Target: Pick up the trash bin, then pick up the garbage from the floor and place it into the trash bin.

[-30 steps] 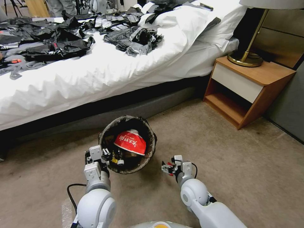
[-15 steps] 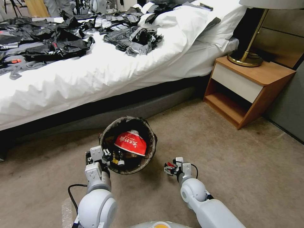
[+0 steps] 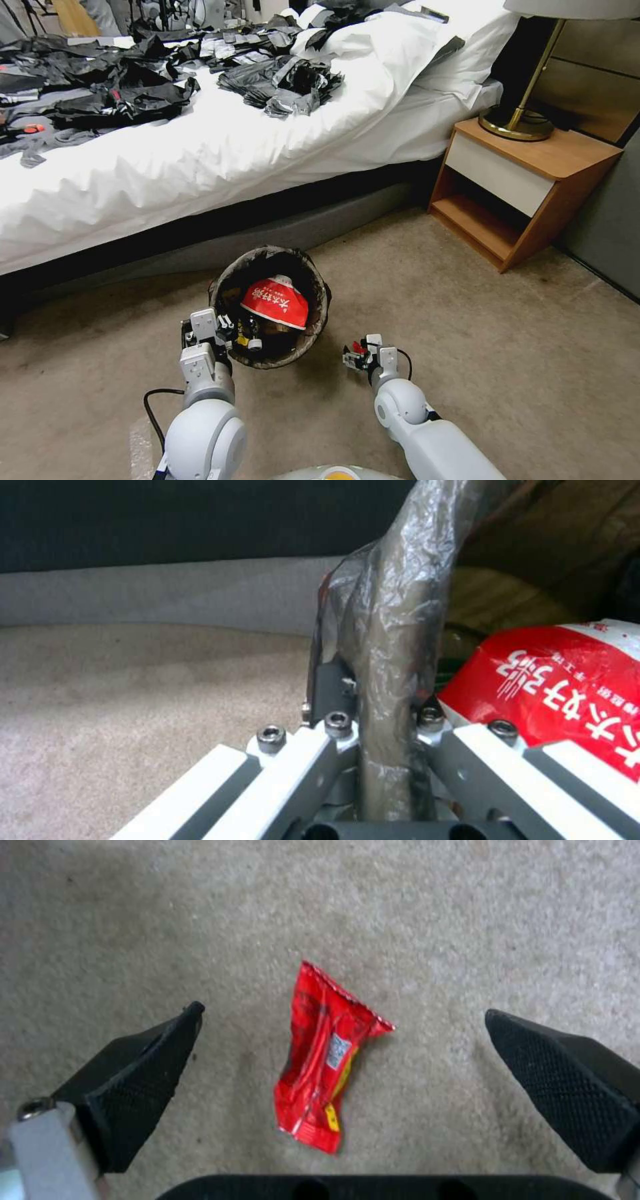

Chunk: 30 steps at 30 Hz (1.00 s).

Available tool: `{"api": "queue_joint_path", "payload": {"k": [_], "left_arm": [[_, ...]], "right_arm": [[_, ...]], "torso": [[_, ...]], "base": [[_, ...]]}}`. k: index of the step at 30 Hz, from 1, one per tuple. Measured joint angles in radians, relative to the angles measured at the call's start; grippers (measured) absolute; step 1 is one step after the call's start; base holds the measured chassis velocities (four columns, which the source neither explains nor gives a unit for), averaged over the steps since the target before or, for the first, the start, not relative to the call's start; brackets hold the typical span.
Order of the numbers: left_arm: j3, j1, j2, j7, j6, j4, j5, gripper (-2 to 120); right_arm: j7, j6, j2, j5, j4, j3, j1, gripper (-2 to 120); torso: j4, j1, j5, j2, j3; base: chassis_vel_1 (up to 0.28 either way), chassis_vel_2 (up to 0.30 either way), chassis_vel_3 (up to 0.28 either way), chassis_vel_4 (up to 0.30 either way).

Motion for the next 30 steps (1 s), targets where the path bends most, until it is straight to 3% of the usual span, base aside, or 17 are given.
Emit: {"api": "queue_joint_path", "payload": {"k": [9, 25, 28, 30], "left_arm": [[0.000, 0.000, -0.001, 0.000, -0.001, 0.001, 0.001, 0], [0.000, 0.004, -0.002, 0.000, -0.001, 0.003, 0.003, 0], [0.000, 0.006, -0.003, 0.000, -0.001, 0.002, 0.003, 0], [0.000, 0.006, -0.003, 0.000, -0.001, 0.002, 0.003, 0]], "right_arm": [[-0.012, 0.017, 0.004, -0.011, -0.031, 0.011, -0.003, 99], [-0.051, 0.088, 0.032, -0.057, -0.148, 0.027, 0.024, 43], [-0.056, 0.099, 0.041, -0.064, -0.176, 0.031, 0.031, 26], [-0.060, 0.104, 0.044, -0.069, -0.185, 0.033, 0.032, 22]], "torso": [[-0.0001, 0.000, 0.0000, 0.000, 0.000], [-0.0007, 0.000, -0.0011, 0.000, 0.000], [-0.0012, 0.000, -0.0016, 0.000, 0.000], [-0.0010, 0.000, -0.0013, 0.000, 0.000]], "base": [[0.000, 0.000, 0.000, 0.000], [0.000, 0.000, 0.000, 0.000], [0.000, 0.000, 0.000, 0.000], [0.000, 0.000, 0.000, 0.000]]}}
